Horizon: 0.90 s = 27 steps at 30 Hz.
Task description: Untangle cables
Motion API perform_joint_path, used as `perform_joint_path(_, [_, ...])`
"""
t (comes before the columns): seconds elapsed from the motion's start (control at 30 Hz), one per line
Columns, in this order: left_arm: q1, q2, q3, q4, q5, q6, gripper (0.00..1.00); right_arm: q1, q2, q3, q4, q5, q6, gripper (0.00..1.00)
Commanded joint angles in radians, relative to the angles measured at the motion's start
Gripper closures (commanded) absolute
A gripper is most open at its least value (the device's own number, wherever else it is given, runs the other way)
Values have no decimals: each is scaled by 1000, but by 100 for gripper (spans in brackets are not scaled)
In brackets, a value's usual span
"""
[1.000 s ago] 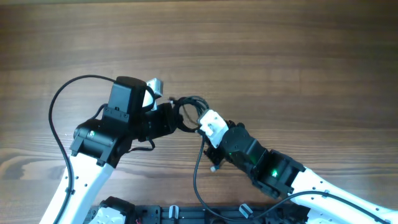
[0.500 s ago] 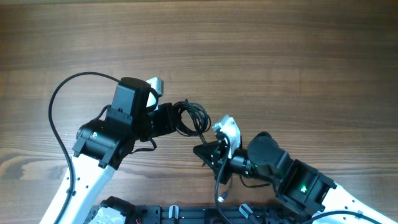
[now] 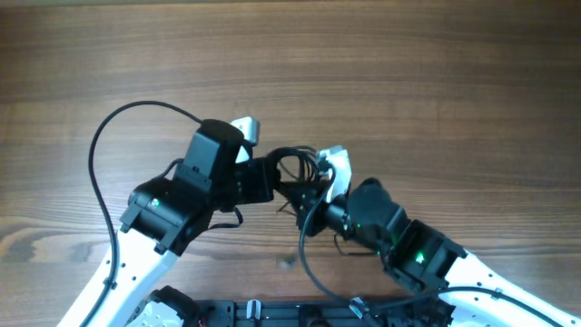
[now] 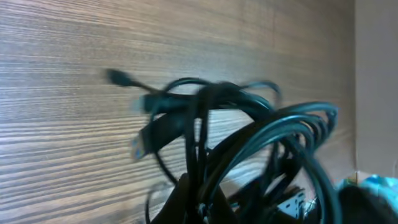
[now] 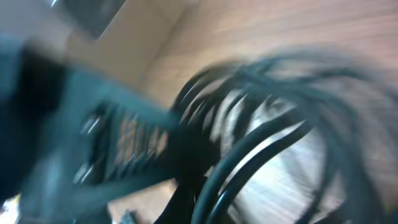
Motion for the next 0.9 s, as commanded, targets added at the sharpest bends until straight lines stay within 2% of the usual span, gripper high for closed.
perform_joint_path(0.0, [-50,-6,5,13,28,90,96,-101,7,22,11,33,13,96])
perform_joint_path(0.13, [-95,-6,5,100,145,203,96,-153,27,22,21,-122,65,96])
perform_joint_path(0.3, [-154,-6,5,205,148,203,96,-153,102,22,31,-186,65,96])
perform_joint_path(0.43, [-174,-9,5,190,150,195,96,-176,119,22,56,-182,54,95])
perform_joint_path(0.47, [-166,-22,5,179,150,195,96,-205,116,22,47,-186,54,92])
perform_joint_path(0.5, [-160,-31,5,178,150,195,96,-218,113,22,37,-186,54,83])
perform_joint_path(0.53, [-144,-56,5,180,150,195,96,-243,103,22,14,-187,54,56])
perform_joint_path(0.6, [-108,-101,5,182,149,195,96,-291,75,22,-34,-216,53,30])
perform_joint_path(0.63, [-84,-125,5,182,146,195,96,-313,56,22,-58,-235,51,4])
perform_joint_path(0.67, [-61,-146,5,180,142,194,96,-332,38,22,-73,-256,33,0])
perform_joint_path(0.77, [5,-188,5,159,82,138,96,-378,-30,22,-77,-347,-29,0])
perform_joint_path(0.87, [55,-196,5,141,32,84,96,-398,-105,22,-80,-343,-82,0])
